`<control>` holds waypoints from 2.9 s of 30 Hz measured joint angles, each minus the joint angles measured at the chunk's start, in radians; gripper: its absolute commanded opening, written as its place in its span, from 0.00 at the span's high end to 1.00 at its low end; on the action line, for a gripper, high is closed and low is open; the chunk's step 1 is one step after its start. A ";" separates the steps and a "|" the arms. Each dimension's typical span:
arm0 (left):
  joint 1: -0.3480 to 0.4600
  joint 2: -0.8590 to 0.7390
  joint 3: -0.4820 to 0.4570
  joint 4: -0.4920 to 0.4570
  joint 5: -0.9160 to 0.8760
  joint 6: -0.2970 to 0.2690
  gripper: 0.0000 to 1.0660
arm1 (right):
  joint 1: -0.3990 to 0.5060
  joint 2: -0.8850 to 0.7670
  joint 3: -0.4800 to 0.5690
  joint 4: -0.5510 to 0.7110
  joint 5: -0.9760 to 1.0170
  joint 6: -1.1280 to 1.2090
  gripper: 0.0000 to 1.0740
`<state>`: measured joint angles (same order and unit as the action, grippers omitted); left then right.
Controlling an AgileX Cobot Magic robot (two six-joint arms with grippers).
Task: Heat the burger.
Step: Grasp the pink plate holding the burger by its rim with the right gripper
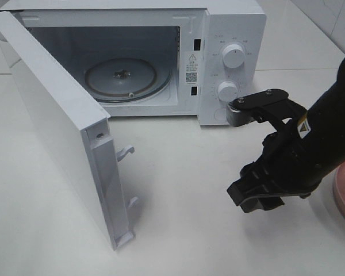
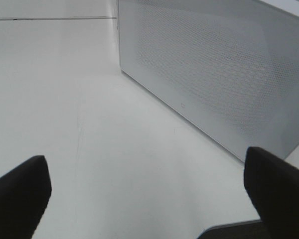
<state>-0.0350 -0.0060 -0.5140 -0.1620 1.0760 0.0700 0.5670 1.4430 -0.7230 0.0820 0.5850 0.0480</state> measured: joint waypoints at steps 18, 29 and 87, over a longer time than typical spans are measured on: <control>0.000 0.000 0.000 0.000 0.000 0.000 0.08 | -0.272 -0.054 0.000 -0.188 0.172 0.059 0.10; 0.000 0.000 0.000 0.000 0.000 0.000 0.08 | -0.422 -0.054 0.000 -0.267 0.149 0.097 0.13; 0.000 0.000 0.000 0.000 0.000 0.000 0.08 | -0.477 0.325 -0.005 -0.292 -0.065 0.162 0.64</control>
<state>-0.0350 -0.0060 -0.5140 -0.1620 1.0760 0.0700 0.0900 1.7680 -0.7280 -0.2100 0.5200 0.2100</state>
